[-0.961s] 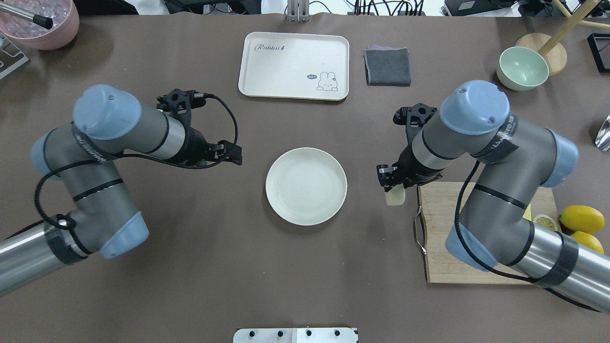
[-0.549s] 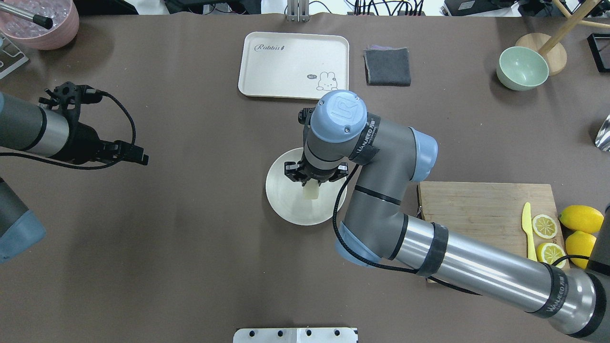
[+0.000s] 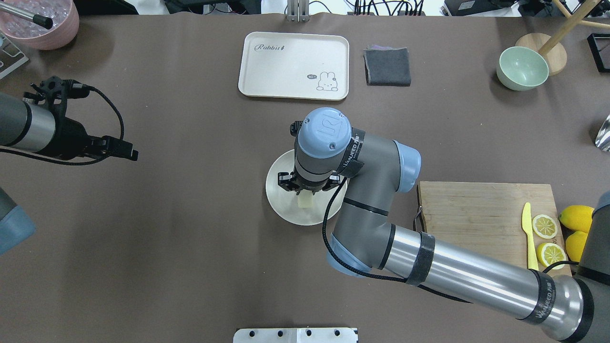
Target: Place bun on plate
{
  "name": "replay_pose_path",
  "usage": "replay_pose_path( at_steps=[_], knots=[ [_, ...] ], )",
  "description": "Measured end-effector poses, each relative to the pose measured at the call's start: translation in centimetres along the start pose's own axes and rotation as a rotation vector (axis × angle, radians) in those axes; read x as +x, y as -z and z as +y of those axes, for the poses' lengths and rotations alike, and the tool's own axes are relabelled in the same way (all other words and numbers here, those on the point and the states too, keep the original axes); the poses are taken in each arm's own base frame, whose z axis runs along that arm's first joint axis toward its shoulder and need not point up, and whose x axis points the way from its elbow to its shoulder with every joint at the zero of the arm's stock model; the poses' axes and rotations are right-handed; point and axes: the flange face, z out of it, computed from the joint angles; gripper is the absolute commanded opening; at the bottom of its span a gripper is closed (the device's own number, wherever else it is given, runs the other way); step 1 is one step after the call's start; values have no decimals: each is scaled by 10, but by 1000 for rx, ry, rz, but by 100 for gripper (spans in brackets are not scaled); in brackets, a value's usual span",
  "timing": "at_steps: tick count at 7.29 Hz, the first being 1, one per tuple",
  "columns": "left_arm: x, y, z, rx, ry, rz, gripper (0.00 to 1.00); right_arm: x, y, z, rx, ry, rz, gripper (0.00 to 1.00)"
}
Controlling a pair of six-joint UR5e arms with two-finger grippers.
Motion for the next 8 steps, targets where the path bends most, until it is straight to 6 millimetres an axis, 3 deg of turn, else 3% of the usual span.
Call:
replay_pose_path(
  at_steps=[1, 2, 4, 6, 7, 8],
  knots=[
    [1, 1, 0, 2, -1, 2, 98, 2, -2, 1, -1, -2, 3, 64],
    [2, 2, 0, 4, -2, 4, 98, 4, -4, 1, -2, -4, 7, 100],
    [3, 3, 0, 5, -3, 7, 97, 6, -5, 1, -2, -6, 11, 100],
    [-7, 5, -1, 8, -8, -7, 97, 23, 17, -12, 15, -17, 1, 100],
    [-40, 15, -2, 14, -33, -47, 97, 63, 40, -21, 30, -3, -2, 100],
    [-87, 33, -4, 11, -83, -104, 97, 127, 66, -39, 38, 48, 7, 100]
  ],
)
